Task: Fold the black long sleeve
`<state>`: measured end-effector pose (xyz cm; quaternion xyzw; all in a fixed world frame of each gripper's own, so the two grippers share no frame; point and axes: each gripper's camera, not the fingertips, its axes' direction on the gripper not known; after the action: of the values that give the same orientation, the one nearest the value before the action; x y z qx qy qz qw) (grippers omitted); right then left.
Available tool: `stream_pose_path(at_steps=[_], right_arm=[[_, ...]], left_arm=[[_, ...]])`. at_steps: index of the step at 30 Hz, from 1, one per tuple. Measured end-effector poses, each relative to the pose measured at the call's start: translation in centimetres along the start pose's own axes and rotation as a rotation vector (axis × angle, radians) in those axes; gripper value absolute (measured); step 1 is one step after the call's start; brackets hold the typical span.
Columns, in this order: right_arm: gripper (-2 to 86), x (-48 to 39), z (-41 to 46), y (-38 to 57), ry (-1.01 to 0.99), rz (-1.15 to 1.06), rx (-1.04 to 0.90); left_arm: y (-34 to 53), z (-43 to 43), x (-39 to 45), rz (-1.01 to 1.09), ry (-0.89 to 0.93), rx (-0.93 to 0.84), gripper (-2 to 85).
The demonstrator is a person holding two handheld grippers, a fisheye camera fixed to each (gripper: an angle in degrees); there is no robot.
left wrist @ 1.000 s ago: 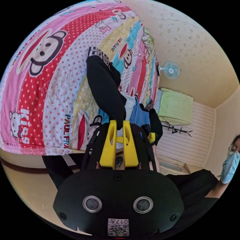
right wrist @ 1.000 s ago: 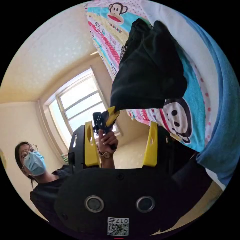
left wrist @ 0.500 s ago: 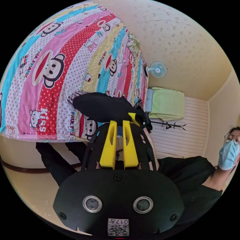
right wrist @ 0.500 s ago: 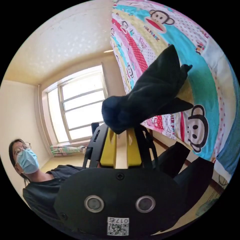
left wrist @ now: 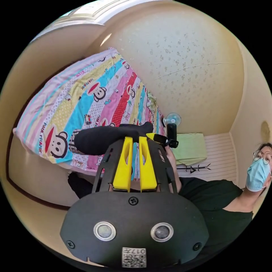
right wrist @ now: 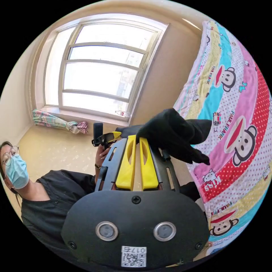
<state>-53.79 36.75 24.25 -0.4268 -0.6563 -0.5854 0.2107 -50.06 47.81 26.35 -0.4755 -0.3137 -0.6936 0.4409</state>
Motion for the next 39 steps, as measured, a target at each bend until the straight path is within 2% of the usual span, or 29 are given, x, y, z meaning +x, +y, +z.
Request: stream_pose_path(at_steps=[5, 8, 10, 12, 15, 19, 27, 32, 36, 39], right_arm=[[1.6, -1.4, 11.2, -4.0, 0.202, -0.031, -0.008], [1.1, 1.8, 16.8, -3.6, 0.263, 0.105, -0.135], [0.9, 3.0, 18.5, -1.8, 0.189, 0.142, -0.193], [0.8, 3.8, 19.1, 1.0, 0.199, 0.22, -0.218], [0.6, 4.2, 18.0, 6.3, 0.306, 0.344, -0.266], [0.4, 1.9, 12.8, 14.2, 0.42, 0.493, -0.195], [0.4, -9.7, 3.4, 28.6, 0.631, 0.589, 0.142], [0.4, -15.4, 1.1, 41.5, 0.628, 0.658, 0.375], [0.5, -17.0, -0.4, 50.9, 0.567, 0.744, 0.544], [0.5, -17.8, -2.3, 58.2, 0.472, 0.777, 0.7]], left_arm=[[-1.7, -1.8, -7.6, -0.035, -0.116, 0.007, 4.9], [-1.1, 1.4, -16.6, -0.219, -0.092, -0.102, 4.8], [1.3, 3.9, -22.8, -0.308, 0.046, -0.168, 0.6], [3.4, 5.5, -26.1, -0.361, 0.096, -0.219, -0.3], [5.5, 7.8, -28.9, -0.371, 0.054, -0.335, -0.8], [3.7, 12.1, -27.3, -0.174, -0.083, -0.521, -1.0], [-3.4, 21.8, -16.1, 0.482, -0.314, -0.561, -1.0], [-2.4, 27.8, -10.6, 0.719, -0.283, -0.541, -1.0], [1.3, 35.4, -8.6, 0.836, -0.174, -0.684, -1.0], [4.9, 40.7, -7.5, 0.908, -0.202, -0.755, -1.0]])
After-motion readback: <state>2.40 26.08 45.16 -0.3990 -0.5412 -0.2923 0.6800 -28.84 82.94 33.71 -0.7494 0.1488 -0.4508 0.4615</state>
